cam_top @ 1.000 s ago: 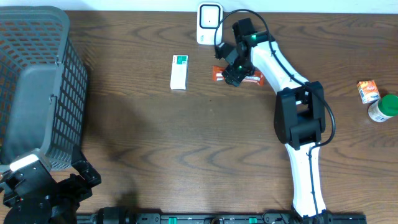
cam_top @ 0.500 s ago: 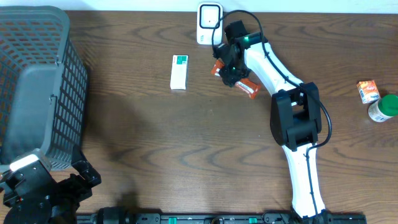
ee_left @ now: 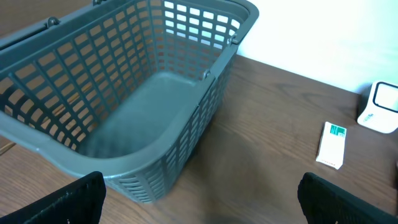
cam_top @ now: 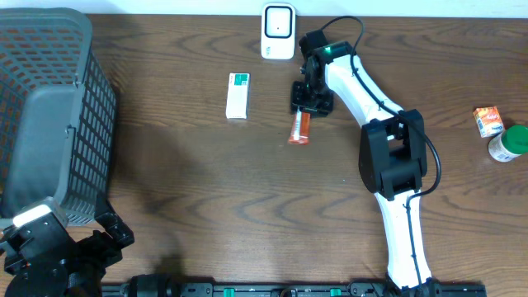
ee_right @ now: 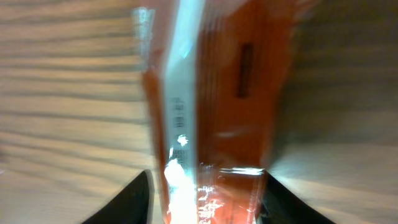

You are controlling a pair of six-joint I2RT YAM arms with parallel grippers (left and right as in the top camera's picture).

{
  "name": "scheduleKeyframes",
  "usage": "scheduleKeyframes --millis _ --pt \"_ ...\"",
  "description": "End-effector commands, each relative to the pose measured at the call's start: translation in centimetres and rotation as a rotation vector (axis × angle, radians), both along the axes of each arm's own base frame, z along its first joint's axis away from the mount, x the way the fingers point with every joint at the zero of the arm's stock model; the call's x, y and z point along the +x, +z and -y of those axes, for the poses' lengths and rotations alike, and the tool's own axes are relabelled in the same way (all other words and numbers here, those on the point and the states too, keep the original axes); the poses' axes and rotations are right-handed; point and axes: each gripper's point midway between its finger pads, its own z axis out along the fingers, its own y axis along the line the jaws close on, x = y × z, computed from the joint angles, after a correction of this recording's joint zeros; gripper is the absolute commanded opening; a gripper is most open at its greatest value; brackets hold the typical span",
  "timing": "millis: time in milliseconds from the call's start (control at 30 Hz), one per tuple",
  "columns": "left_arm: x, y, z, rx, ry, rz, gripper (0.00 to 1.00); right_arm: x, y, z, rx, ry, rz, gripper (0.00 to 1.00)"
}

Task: Scan the item barcode
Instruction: 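Grasp the orange snack bar with the right gripper and lift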

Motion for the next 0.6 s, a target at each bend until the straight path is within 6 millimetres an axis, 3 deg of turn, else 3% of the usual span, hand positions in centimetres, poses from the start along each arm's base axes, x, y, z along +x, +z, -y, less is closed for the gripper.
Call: scheduleKeyframes --millis 0,233,400,567 --pt "0.1 -0.2 0.0 -0.010 0.001 -0.003 1.00 -2.7 -1.8 -3.2 0.123 -0.141 -0.194 0.99" --pt "0.1 -0.2 0.0 -0.010 0.001 -0.003 1.00 -2.2 -2.8 -1.2 -0.068 -0.160 -0.117 0.99" --pt "0.1 -0.2 0.0 -0.010 0.001 -0.003 1.00 -0.7 -2.6 1.4 -0.213 -0.175 -0.014 0.99" --pt "0.1 -0.2 0.0 -0.010 0.001 -0.003 1.00 0.3 -2.6 2.8 -0.239 -0.208 0.011 0.99"
